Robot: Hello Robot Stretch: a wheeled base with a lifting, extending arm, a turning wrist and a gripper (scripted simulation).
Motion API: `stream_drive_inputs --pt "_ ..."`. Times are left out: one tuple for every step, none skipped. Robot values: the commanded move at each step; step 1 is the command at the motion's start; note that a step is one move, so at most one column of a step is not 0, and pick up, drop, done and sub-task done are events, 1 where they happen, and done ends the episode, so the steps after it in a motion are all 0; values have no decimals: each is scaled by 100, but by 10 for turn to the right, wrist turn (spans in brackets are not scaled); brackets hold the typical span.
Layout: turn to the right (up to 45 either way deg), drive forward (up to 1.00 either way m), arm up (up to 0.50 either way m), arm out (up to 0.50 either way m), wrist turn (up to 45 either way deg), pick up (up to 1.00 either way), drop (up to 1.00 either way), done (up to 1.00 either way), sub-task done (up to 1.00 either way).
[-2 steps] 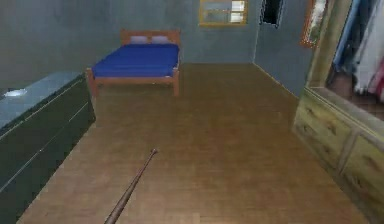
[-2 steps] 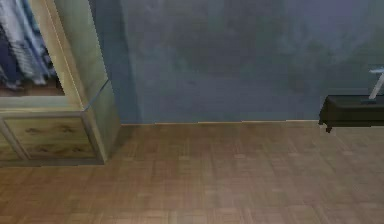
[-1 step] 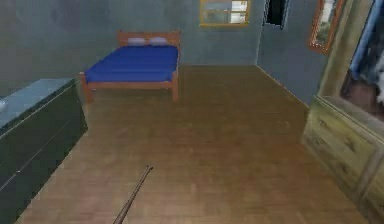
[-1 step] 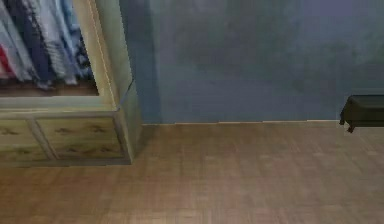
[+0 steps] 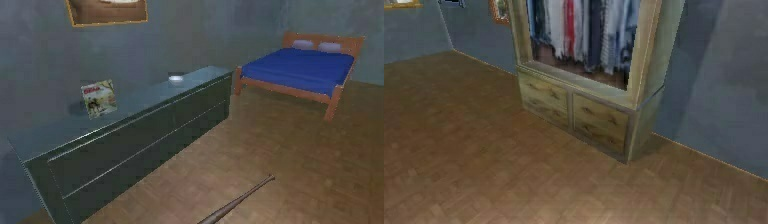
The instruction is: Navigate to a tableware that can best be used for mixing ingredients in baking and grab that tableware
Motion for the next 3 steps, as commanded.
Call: stream_drive_inputs --pt "0 25 0 0 0 0 0 0 0" --pt "-330 0 0 0 0 0 0 0 0" --pt "0 75 0 0 0 0 0 0 0"
